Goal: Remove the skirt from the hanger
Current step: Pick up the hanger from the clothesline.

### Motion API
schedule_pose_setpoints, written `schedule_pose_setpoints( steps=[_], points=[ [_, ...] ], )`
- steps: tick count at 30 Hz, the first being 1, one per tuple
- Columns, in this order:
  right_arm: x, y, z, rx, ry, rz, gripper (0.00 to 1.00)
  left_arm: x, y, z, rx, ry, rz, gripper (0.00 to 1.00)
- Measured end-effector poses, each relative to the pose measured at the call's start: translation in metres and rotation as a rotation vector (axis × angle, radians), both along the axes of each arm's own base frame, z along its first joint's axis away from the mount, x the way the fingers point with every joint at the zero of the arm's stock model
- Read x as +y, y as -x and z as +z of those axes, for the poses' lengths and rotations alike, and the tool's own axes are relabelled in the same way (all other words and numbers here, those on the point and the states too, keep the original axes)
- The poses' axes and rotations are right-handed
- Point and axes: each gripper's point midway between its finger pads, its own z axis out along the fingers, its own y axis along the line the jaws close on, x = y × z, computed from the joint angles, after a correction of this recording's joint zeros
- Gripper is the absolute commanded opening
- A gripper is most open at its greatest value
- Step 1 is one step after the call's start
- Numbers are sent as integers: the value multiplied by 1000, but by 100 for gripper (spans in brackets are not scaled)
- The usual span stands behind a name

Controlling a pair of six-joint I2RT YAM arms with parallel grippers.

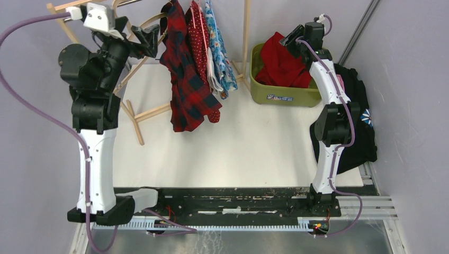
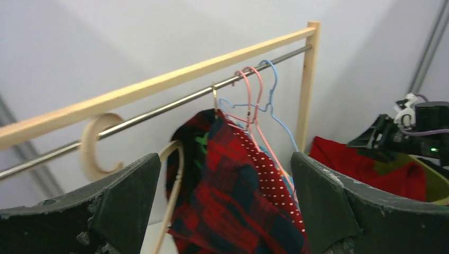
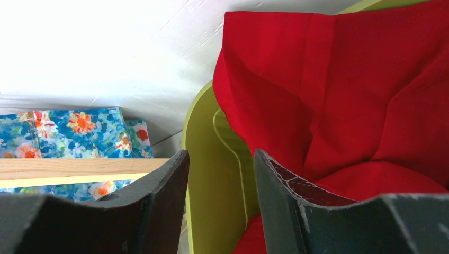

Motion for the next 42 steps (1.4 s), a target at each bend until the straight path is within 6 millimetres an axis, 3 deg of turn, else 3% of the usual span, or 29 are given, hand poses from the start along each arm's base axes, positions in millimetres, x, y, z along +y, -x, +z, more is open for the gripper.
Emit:
schedule_pose_setpoints(
  steps=[5, 11, 16, 23, 32, 38, 42],
  points=[
    [0, 0, 0, 0, 1, 0, 54, -25, -44, -27, 92, 52, -82, 99],
    [0, 0, 0, 0, 2, 0, 54, -45, -111, -93, 267, 67, -104, 99],
    [-1, 0, 0, -1, 4, -1, 54, -46, -132, -117, 321, 64, -91, 99],
    [-11, -1, 0, -1, 6, -17, 54, -46, -144, -117, 314, 65, -81, 99],
    [-24, -3, 0, -1, 5, -37, 54, -15, -186, -136, 325, 10, 98, 99],
    [-39, -4, -2, 4, 2, -61, 54, 39, -193, -138, 324, -12, 256, 99],
    [-46, -4, -4, 9, 1, -73, 54, 61, -192, -136, 320, -20, 294, 99]
  ],
)
